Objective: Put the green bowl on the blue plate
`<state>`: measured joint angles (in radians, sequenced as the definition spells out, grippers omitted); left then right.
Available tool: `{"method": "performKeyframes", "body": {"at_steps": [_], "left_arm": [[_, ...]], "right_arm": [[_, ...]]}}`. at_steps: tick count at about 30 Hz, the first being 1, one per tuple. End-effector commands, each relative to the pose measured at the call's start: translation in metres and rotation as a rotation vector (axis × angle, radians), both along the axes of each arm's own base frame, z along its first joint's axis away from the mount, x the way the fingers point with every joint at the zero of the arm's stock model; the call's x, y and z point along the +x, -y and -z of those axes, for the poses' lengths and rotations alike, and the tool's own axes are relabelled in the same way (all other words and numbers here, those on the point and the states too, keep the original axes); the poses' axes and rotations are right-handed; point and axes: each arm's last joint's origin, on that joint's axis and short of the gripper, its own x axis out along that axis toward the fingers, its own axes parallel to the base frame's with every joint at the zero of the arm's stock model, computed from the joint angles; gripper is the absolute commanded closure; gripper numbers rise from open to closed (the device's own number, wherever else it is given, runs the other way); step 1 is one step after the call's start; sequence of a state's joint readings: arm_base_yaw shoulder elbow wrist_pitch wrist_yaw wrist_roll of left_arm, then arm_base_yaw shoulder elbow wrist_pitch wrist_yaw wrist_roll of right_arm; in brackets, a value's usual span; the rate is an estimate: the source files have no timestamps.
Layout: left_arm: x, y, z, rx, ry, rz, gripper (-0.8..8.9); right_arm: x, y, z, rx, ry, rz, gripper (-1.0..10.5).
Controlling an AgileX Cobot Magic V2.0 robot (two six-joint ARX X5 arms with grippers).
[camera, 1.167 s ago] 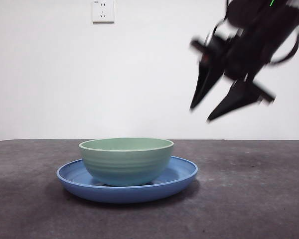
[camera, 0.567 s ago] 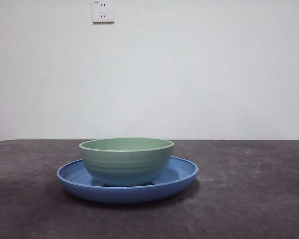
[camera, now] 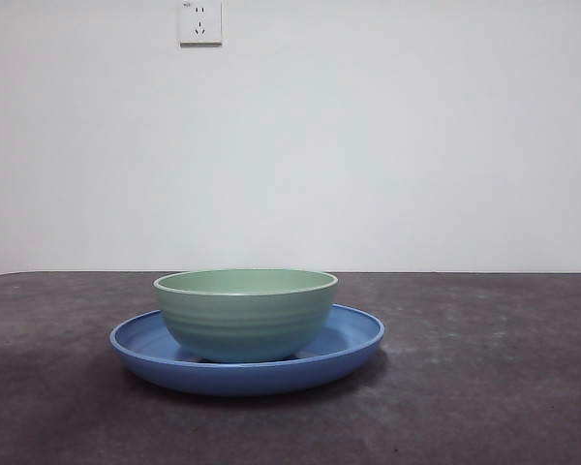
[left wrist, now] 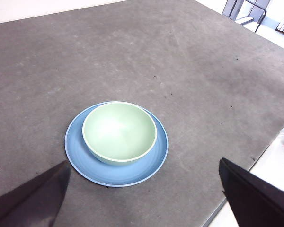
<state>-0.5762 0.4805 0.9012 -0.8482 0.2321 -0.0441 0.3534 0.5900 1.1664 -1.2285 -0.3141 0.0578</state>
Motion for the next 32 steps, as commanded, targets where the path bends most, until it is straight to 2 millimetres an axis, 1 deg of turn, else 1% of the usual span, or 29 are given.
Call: {"method": "performKeyframes", "body": {"at_steps": [1,5,11,12,13,14,15,16,21,32], "left_arm": [[0.0,0.0,-0.003,-0.028,-0.013,-0.008,3.1],[0.0,0.0,-0.003,-0.031,-0.013,-0.01,3.1],[0.0,0.0,-0.003,-0.03,-0.013,-0.009,3.2],[0.0,0.0,-0.002,-0.028,-0.016,-0.009,3.62],[0.0,0.0,-0.002,-0.026,-0.02,-0.01,4.91],[0.0,0.0,-0.001,-0.023,-0.026,-0.01,6.46],[-0.001,0.0,0.0,-0.017,-0.036,-0.011,8.31],[-0.001,0.0,0.0,-0.015,-0.04,-0.011,7.78],[-0.001,0.0,0.0,-0.021,-0.043,-0.014,7.89],[-0.001,0.0,0.0,-0.02,-0.043,-0.014,7.89]], "right_arm": [[-0.009,0.003,-0.004,0.008,0.041,-0.016,4.2],[-0.02,0.007,-0.002,0.009,0.047,-0.016,4.2],[-0.021,0.008,0.0,0.001,0.023,-0.016,4.2],[-0.021,0.008,0.0,0.001,0.023,-0.018,4.6],[-0.022,0.007,0.001,0.005,0.02,-0.024,5.8],[-0.022,0.007,0.001,0.012,0.016,-0.034,7.7],[-0.022,0.007,0.0,0.018,0.016,-0.048,9.8],[-0.022,0.006,0.0,0.024,0.02,-0.061,9.1],[-0.022,0.005,-0.002,0.062,0.026,-0.111,9.2],[-0.022,0.005,-0.002,0.062,0.03,-0.109,9.2]]}}
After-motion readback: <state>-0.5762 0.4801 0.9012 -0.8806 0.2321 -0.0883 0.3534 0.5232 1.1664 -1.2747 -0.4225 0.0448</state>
